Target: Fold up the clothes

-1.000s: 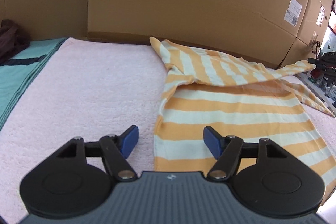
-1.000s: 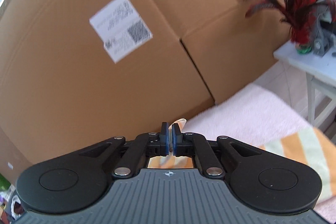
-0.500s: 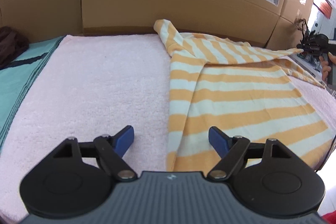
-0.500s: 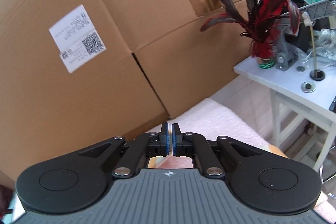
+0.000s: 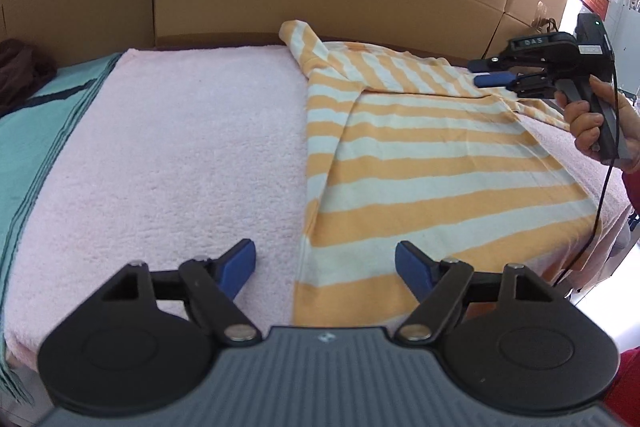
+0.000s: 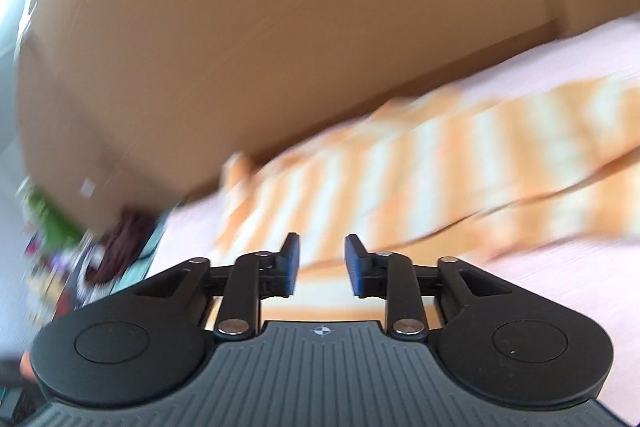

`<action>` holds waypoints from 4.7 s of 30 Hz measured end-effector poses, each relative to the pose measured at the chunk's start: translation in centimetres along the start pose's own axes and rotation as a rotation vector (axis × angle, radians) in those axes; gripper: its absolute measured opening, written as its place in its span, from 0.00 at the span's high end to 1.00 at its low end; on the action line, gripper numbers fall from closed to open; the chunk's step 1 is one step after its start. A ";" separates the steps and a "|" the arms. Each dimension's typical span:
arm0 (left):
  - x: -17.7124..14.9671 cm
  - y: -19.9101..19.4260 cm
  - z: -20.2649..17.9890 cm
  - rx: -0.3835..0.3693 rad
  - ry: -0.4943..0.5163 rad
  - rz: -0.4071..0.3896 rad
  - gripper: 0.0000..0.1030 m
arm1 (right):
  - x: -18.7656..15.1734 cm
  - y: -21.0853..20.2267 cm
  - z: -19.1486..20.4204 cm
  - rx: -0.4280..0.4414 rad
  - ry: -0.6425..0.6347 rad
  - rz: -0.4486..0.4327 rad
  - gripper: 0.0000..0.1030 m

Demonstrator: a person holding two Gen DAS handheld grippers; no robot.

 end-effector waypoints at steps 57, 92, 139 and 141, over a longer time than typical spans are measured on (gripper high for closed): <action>-2.1 -2.5 -5.2 -0.206 -0.003 -0.038 0.78 | -3.1 7.2 3.0 0.026 0.084 -0.014 0.71; -0.1 -0.7 -6.7 -0.252 0.067 -0.083 0.52 | -15.2 2.9 8.8 0.264 -0.079 0.134 0.94; 16.0 17.7 -3.9 -0.212 -0.012 -0.084 0.35 | -0.9 6.7 -2.9 0.007 0.259 -0.190 0.78; 16.1 17.8 -3.6 -0.238 -0.039 -0.076 0.30 | -0.2 4.4 -3.7 -0.026 0.264 -0.249 0.74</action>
Point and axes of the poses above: each gripper's, at about its wrist camera, not at the fingertips, and y roughly the way its jaws point, z to its left, x to its top, the point moved 8 cm from there along y, roughly the way its jaws point, and after that the axes turned 5 degrees about x, right-handed, at the moved point
